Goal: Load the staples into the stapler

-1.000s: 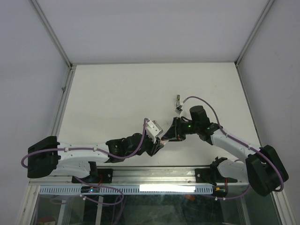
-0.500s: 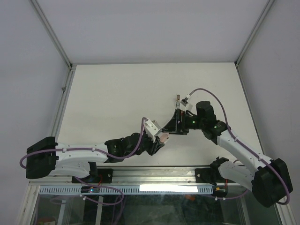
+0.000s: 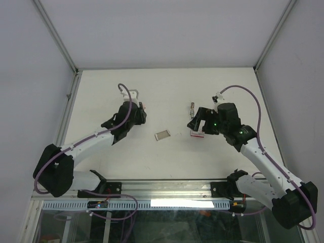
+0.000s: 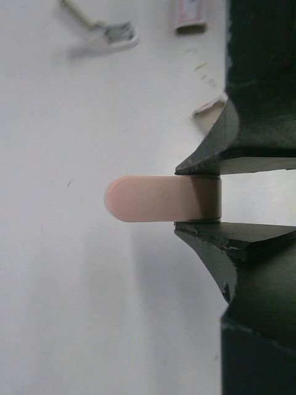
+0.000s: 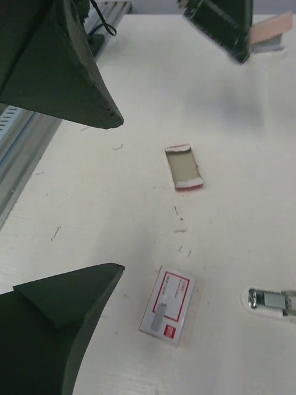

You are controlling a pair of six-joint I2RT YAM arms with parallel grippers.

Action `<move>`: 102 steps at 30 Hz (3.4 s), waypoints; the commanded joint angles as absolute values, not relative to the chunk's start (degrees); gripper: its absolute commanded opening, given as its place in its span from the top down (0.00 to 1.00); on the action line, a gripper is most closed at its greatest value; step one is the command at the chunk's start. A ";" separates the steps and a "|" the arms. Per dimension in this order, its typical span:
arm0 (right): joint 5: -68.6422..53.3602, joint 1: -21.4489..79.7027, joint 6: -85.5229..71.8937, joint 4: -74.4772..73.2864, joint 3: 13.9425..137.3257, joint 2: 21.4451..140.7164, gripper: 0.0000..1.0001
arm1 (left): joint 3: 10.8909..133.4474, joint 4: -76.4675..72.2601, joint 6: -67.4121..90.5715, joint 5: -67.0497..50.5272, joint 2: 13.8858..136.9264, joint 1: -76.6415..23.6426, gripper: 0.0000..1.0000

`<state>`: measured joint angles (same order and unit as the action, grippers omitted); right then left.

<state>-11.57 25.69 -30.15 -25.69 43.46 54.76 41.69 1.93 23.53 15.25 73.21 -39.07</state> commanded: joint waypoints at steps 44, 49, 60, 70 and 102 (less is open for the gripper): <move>8.81 25.31 -22.36 -16.73 49.69 72.85 0.12 | 50.28 3.01 24.28 11.48 75.34 -21.63 0.17; 10.37 25.27 -20.58 -12.23 54.00 82.06 0.16 | 49.85 4.64 25.67 7.64 69.46 -21.54 0.11; 12.57 26.29 -14.82 -6.22 60.10 97.73 0.39 | 48.14 6.50 25.93 5.93 64.99 -21.30 0.09; 15.11 27.04 -12.31 -5.02 62.21 102.58 0.44 | 47.98 6.18 26.17 4.99 66.09 -21.10 0.09; -7.00 42.73 -6.96 -2.15 45.54 76.68 0.85 | 40.29 5.41 26.04 -8.22 63.51 -21.98 0.20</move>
